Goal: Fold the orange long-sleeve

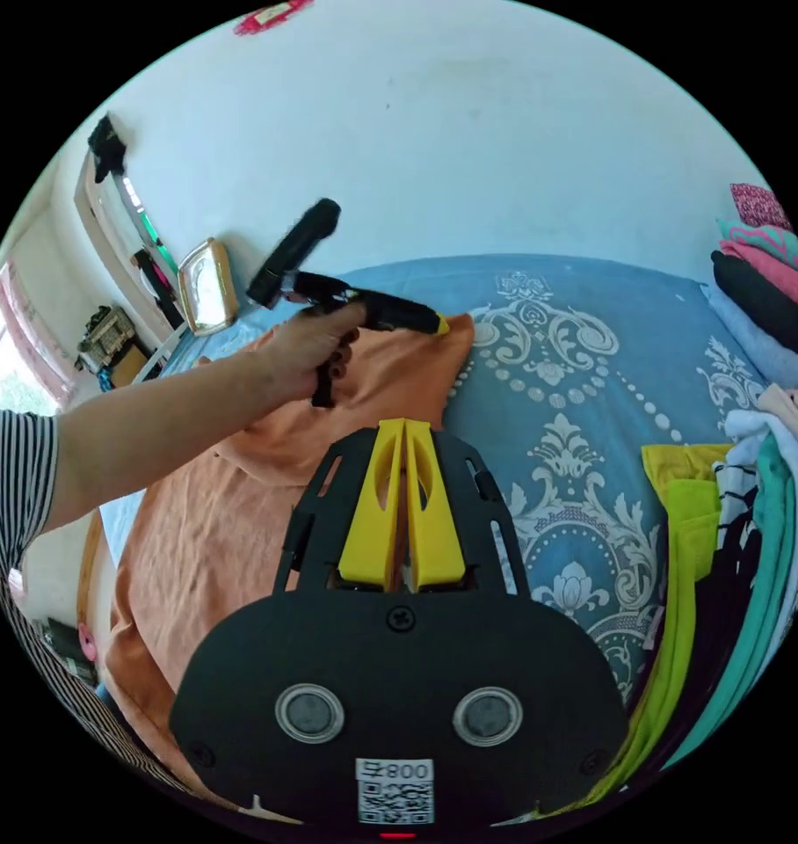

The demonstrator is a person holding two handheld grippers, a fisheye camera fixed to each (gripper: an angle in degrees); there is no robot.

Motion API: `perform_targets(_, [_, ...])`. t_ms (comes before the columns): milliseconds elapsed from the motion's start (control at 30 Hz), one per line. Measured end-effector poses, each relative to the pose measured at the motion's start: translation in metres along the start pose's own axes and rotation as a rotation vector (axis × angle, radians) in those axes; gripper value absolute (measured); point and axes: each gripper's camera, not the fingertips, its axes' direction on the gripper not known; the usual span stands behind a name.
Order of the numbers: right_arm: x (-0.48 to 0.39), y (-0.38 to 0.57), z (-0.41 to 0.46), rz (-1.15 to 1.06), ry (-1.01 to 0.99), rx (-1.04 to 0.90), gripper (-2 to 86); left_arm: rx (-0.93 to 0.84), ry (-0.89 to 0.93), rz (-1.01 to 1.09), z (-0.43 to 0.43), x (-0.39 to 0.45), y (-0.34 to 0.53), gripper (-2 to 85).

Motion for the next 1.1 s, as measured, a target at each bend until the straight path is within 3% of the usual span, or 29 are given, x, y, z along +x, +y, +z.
perform_targets(67, [-0.002, -0.005, 0.014, 0.008, 0.011, -0.104, 0.1, 0.031, -0.014, 0.020, -0.015, -0.006, 0.033, 0.3])
perform_targets(233, [-0.015, -0.017, -0.004, 0.025, -0.037, -0.046, 0.1, 0.062, -0.075, -0.088, -0.034, -0.041, 0.134, 0.3])
perform_targets(367, [-0.042, -0.030, 0.008, -0.046, -0.031, -0.139, 0.2, -0.129, -0.163, -0.213, 0.011, -0.084, 0.211, 0.3])
perform_targets(533, [-0.068, -0.045, -0.013, -0.064, -0.039, -0.058, 0.1, 0.132, -0.167, -0.275, -0.009, -0.103, 0.288, 0.3])
perform_targets(667, [-0.101, -0.057, -0.004, -0.148, -0.084, -0.119, 0.1, 0.048, -0.113, -0.338, 0.039, -0.138, 0.361, 0.3])
perform_targets(733, [-0.123, -0.065, 0.006, -0.203, -0.034, -0.199, 0.1, 0.126, -0.037, -0.383, 0.047, -0.155, 0.387, 0.3])
perform_targets(900, [-0.153, -0.081, -0.014, -0.243, -0.053, -0.130, 0.1, 0.274, -0.104, -0.365, 0.053, -0.172, 0.441, 0.4])
perform_targets(1000, [-0.184, -0.089, -0.016, -0.319, -0.083, -0.116, 0.1, 0.216, -0.079, -0.401, 0.092, -0.197, 0.475, 0.4])
perform_targets(1100, [-0.213, -0.094, 0.006, -0.403, -0.035, -0.225, 0.1, 0.182, -0.049, -0.467, 0.134, -0.228, 0.507, 0.4])
